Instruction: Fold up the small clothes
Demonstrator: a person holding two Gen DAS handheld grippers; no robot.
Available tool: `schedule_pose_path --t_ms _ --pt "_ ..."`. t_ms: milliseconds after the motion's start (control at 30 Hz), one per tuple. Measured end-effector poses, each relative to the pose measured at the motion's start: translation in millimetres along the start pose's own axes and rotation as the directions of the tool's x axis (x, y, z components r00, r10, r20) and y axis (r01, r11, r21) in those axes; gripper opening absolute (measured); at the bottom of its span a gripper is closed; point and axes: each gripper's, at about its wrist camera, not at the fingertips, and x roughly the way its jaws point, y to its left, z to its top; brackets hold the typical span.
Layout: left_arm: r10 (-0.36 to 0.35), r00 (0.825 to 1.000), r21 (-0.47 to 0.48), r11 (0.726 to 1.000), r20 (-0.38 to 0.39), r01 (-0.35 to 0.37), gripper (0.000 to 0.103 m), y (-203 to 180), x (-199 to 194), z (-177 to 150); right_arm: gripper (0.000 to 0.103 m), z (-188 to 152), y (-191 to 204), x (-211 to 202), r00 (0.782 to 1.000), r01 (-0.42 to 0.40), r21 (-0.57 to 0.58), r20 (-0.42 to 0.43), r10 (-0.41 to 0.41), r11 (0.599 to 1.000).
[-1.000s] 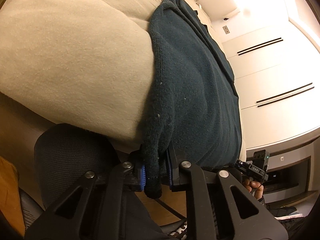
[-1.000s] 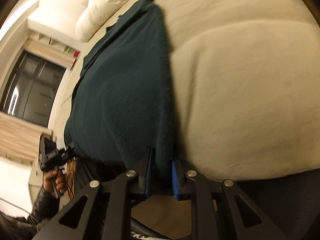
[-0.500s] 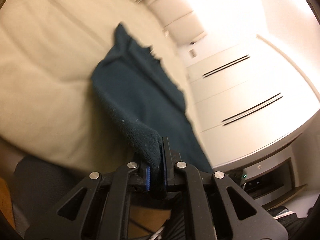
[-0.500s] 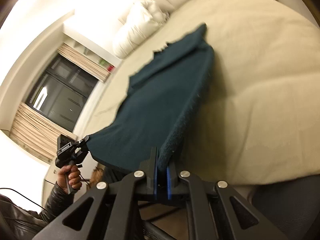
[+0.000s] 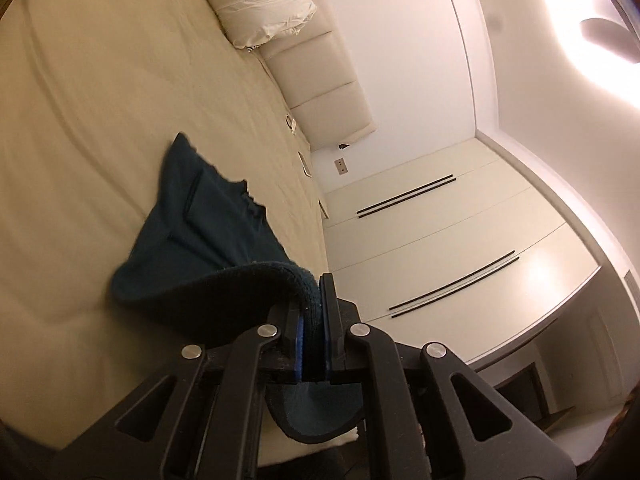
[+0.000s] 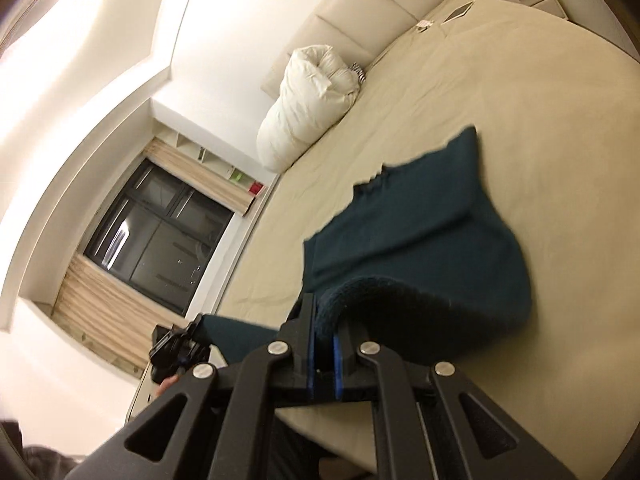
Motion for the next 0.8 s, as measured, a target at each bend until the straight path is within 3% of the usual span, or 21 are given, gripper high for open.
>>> schedule_pose_path --t_ms 200,400,533,600,633,667,700,767,800 --pt "0.057 0.998 0.044 0.997 -0.01 -0.056 0.005 -1 85 79 0.008 79 -38 56 0.999 0.033 0.102 0.033 -0.036 0.994" --pt "0.153 0.988 0.016 0.988 -0.009 -0.152 0.005 43 176 154 0.008 145 -78 111 0.991 0.126 0.153 0.035 -0.132 0.98" --pt "0.265 0.964 -0.024 0.964 -0.003 -0.265 0.005 93 224 191 0.008 180 -117 144 0.977 0.196 0.223 0.038 -0.209 0.955" --pt "0.322 0.945 -0.085 0.942 -0.053 -0.326 0.007 125 248 202 0.013 190 -140 159 0.964 0.248 0.251 0.031 -0.264 0.936" --pt "0.347 0.933 -0.122 0.926 -0.096 -0.357 0.007 142 261 207 0.024 193 -153 166 0.96 0.267 0.29 0.008 -0.281 0.919" --pt "0.363 0.921 -0.152 0.911 -0.142 -0.383 0.007 154 270 210 0.043 194 -164 171 0.963 0.259 0.339 -0.021 -0.268 0.904" --pt "0.357 0.918 -0.18 0.905 -0.175 -0.386 0.007 162 274 212 0.049 191 -174 173 0.975 0.216 0.401 -0.03 -0.222 0.891" --pt "0.313 0.937 -0.192 0.921 -0.157 -0.339 0.008 167 270 215 0.063 190 -177 167 0.984 0.16 0.403 0.011 -0.18 0.901" --pt "0.318 0.937 -0.181 0.922 -0.147 -0.341 0.009 166 264 217 0.065 191 -175 163 0.981 0.17 0.38 0.023 -0.193 0.909"
